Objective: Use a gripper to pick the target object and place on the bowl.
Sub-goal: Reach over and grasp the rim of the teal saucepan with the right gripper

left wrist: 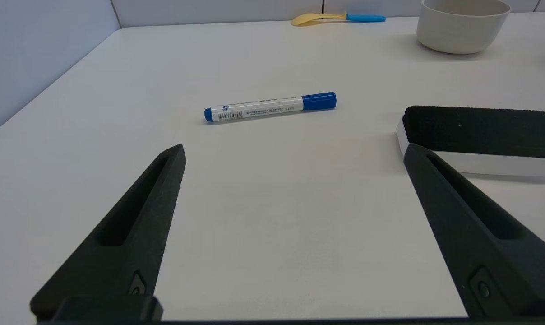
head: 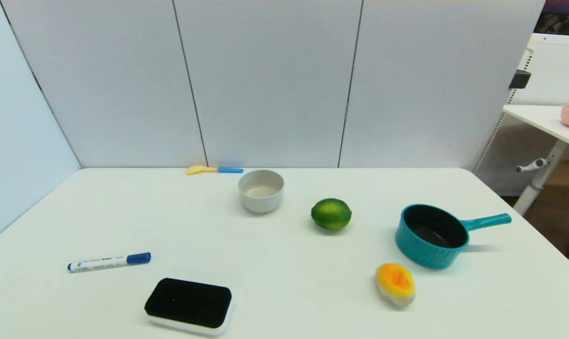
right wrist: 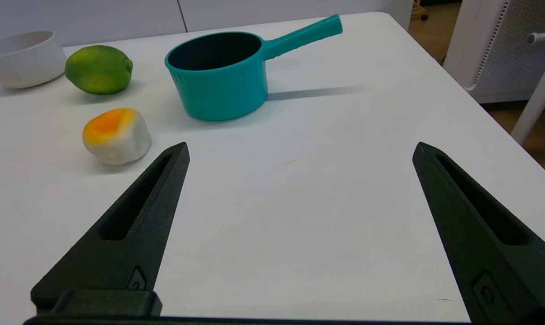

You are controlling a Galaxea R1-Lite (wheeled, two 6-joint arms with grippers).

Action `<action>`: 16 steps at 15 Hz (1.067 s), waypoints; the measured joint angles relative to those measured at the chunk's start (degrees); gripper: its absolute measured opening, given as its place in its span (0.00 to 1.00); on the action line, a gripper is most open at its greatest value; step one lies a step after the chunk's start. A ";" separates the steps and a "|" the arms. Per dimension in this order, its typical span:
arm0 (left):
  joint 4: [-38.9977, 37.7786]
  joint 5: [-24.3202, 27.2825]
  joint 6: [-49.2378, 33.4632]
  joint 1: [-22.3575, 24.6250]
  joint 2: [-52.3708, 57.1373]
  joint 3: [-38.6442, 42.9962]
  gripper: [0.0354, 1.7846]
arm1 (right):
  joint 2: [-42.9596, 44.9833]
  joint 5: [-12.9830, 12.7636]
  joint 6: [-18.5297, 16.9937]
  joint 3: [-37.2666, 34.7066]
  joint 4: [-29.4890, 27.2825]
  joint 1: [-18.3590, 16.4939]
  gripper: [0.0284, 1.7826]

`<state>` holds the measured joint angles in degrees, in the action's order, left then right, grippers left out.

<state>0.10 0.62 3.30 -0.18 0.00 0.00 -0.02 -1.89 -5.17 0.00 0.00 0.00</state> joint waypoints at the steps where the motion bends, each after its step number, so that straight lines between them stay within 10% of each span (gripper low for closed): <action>1: 0.00 0.00 -0.02 0.00 0.00 0.00 0.96 | 0.00 0.02 0.02 0.02 -0.35 0.00 0.96; 7: 0.00 -0.02 -0.02 0.00 0.00 0.00 0.96 | -6.08 0.66 1.27 6.78 -3.08 0.02 0.96; 16: 0.00 0.00 0.02 0.00 0.00 0.00 0.96 | -39.69 2.60 10.70 42.58 -16.26 0.79 0.96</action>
<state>0.10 0.62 3.33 -0.18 0.00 0.00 -39.72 0.71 5.53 42.58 -16.26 0.79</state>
